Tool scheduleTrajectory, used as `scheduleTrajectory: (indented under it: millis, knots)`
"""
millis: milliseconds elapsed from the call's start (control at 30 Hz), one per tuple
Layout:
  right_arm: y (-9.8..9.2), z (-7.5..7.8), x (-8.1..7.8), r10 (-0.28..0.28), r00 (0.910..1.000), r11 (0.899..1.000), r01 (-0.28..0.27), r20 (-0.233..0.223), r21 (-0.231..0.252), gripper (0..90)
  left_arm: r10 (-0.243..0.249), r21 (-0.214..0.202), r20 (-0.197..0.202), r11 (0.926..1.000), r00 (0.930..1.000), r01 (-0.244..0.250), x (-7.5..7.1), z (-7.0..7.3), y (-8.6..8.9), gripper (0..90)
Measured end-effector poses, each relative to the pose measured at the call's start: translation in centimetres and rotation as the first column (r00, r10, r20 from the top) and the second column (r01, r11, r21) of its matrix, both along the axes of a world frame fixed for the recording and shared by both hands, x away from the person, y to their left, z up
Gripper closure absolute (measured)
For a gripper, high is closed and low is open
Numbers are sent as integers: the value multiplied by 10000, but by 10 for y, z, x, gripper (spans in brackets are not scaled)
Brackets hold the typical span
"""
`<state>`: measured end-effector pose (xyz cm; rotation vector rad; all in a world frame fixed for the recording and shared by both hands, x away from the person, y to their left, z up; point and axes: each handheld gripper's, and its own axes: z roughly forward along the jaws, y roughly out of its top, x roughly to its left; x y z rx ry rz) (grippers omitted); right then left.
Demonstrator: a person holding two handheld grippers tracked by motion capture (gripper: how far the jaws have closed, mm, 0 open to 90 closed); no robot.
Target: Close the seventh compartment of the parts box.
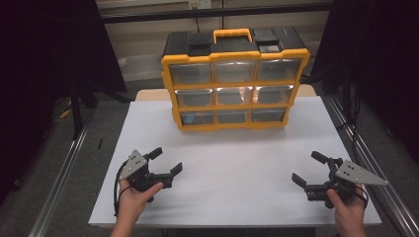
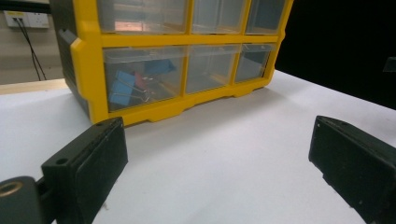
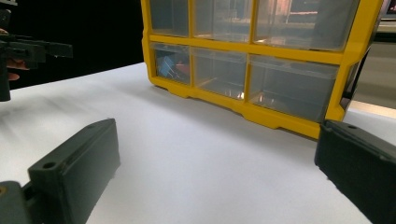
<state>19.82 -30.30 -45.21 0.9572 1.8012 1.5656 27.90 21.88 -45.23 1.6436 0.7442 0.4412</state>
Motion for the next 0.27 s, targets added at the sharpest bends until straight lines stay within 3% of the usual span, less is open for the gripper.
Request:
scheduleTrajectory:
  millis: [133, 267]
  knots:
    - [0, 0, 0, 43, 10000, 10000, -43, 16, -15, 0, 339, -244, -14, 9991, 9994, -339, -2, -2, 4, 45]
    - [0, -1, 0, 30, 10000, 10000, -30, -57, 46, 0, 207, -8, 124, 9998, 9997, -207, -2, -1, 7, 41]
